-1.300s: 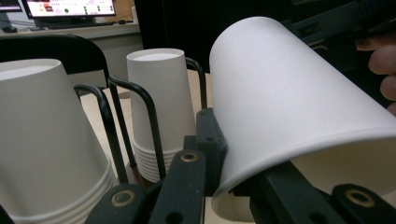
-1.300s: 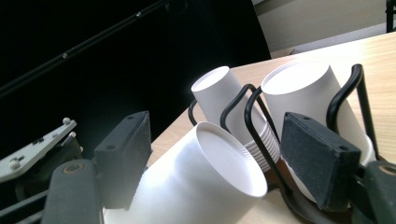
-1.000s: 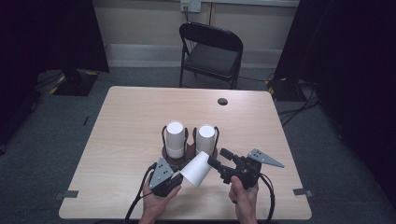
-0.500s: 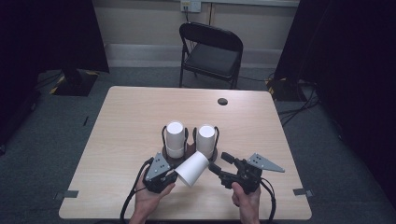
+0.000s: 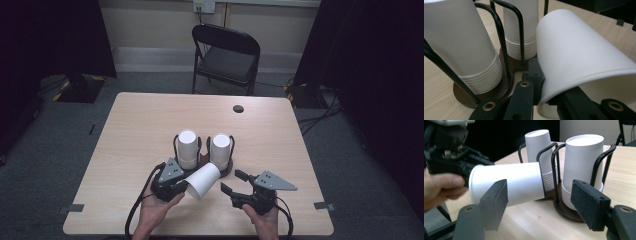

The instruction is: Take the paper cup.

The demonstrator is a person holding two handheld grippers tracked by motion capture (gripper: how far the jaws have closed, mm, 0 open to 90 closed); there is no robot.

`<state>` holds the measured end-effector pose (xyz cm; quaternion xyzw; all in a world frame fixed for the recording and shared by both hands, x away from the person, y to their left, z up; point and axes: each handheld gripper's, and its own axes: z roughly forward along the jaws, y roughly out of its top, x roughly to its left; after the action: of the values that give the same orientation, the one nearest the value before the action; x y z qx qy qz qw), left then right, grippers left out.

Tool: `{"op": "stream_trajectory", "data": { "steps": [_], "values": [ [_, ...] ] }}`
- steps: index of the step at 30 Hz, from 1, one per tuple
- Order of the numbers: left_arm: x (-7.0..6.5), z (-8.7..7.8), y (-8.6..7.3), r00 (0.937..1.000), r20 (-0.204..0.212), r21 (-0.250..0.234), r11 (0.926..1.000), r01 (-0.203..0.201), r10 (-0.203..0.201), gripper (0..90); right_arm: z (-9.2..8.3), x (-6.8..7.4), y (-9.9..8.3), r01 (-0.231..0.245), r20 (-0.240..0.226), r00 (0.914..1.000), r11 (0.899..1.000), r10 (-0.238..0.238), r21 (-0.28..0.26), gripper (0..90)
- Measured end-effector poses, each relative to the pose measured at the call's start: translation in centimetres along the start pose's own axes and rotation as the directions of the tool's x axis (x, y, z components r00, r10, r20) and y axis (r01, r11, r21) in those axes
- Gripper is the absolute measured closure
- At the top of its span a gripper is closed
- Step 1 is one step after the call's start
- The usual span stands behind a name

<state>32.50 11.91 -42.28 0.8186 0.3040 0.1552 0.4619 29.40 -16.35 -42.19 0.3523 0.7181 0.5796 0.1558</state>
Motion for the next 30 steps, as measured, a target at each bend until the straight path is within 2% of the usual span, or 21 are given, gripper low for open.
{"op": "stream_trajectory", "data": {
  "steps": [2, 5, 8, 9, 11, 13, 17, 18, 19, 23, 24, 25, 26, 27, 28, 29, 30],
  "values": [
    [0.0, 0.2, 0.3, 0.9998, 0.018, 0.031, 0.9995, -0.005, 0.005, 86.1, -0.1, 0.3, -0.2, 0.037, 0.006, 0.9993, 0.999, -0.037, 0.006, 27.9],
    [0.0, 0.2, 0.6, 0.9995, 0.032, 0.038, 0.9993, -0.001, 0.000, 86.2, -0.1, 0.4, -0.3, 0.055, 0.007, 0.9984, 0.998, -0.056, 0.011, 26.4],
    [0.0, 0.1, 1.2, 0.9988, 0.046, 0.073, 0.9971, -0.020, 0.017, 86.1, -0.3, 0.7, -0.4, 0.105, 0.021, 0.9942, 0.994, -0.105, 0.013, 22.1],
    [0.0, 0.1, 1.2, 0.9988, 0.046, 0.073, 0.9971, -0.020, 0.017, 86.1, -0.3, 0.7, -0.4, 0.105, 0.021, 0.9942, 0.994, -0.105, 0.013, 22.1],
    [-0.1, 0.3, 1.6, 0.9979, 0.058, 0.117, 0.9925, -0.034, 0.028, 86.1, -0.5, 0.9, -0.3, 0.131, 0.019, 0.9912, 0.991, -0.131, 0.004, 20.1],
    [-0.1, 0.5, 1.7, 0.9976, 0.067, 0.129, 0.9914, -0.023, 0.014, 86.0, -0.6, 0.9, -0.3, 0.146, 0.015, 0.9892, 0.989, -0.146, 0.008, 18.8],
    [-0.2, 0.6, 2.0, 0.9968, 0.078, 0.159, 0.9867, -0.030, 0.018, 86.0, -0.5, 1.0, -0.5, 0.175, 0.002, 0.9845, 0.984, -0.175, 0.020, 17.5],
    [-0.2, 0.6, 2.3, 0.9962, 0.085, 0.173, 0.9843, -0.032, 0.018, 86.1, -0.4, 1.2, -0.6, 0.198, -0.002, 0.9801, 0.980, -0.198, 0.031, 17.2],
    [-0.2, 0.6, 2.3, 0.9962, 0.085, 0.173, 0.9843, -0.032, 0.018, 86.1, -0.4, 1.2, -0.6, 0.198, -0.002, 0.9801, 0.980, -0.198, 0.031, 17.2],
    [-0.1, 0.9, 2.9, 0.9948, 0.101, 0.212, 0.9767, -0.032, 0.011, 86.1, -0.2, 1.7, -0.9, 0.266, 0.013, 0.9635, 0.962, -0.267, 0.058, 16.9],
    [-0.1, 0.9, 2.9, 0.9948, 0.101, 0.212, 0.9767, -0.032, 0.011, 86.1, -0.1, 1.8, -0.9, 0.282, 0.017, 0.9588, 0.957, -0.283, 0.062, 16.8],
    [0.0, 1.1, 3.1, 0.9937, 0.112, 0.241, 0.9701, -0.028, 0.000, 86.1, 0.0, 1.8, -1.0, 0.292, 0.018, 0.9558, 0.954, -0.293, 0.067, 16.8],
    [0.0, 1.2, 3.1, 0.9934, 0.114, 0.247, 0.9686, -0.027, -0.001, 86.1, 0.0, 1.9, -1.0, 0.302, 0.018, 0.9523, 0.950, -0.305, 0.073, 16.8],
    [0.0, 1.2, 3.1, 0.9934, 0.114, 0.247, 0.9686, -0.027, -0.001, 86.1, 0.0, 1.9, -1.0, 0.302, 0.018, 0.9523, 0.950, -0.305, 0.073, 16.8],
    [0.0, 1.4, 3.2, 0.9934, 0.115, 0.258, 0.9658, -0.028, -0.002, 86.1, 0.2, 2.0, -1.2, 0.329, 0.023, 0.9429, 0.940, -0.332, 0.089, 16.8],
    [0.0, 1.4, 3.3, 0.9925, 0.122, 0.263, 0.9642, -0.031, -0.002, 86.0, 0.2, 2.1, -1.3, 0.338, 0.023, 0.9397, 0.937, -0.341, 0.091, 16.6],
    [-0.1, 1.4, 3.4, 0.9921, 0.125, 0.256, 0.9661, -0.030, -0.002, 86.0, 0.2, 2.2, -1.4, 0.347, 0.026, 0.9362, 0.933, -0.351, 0.094, 16.6]
  ]
}}
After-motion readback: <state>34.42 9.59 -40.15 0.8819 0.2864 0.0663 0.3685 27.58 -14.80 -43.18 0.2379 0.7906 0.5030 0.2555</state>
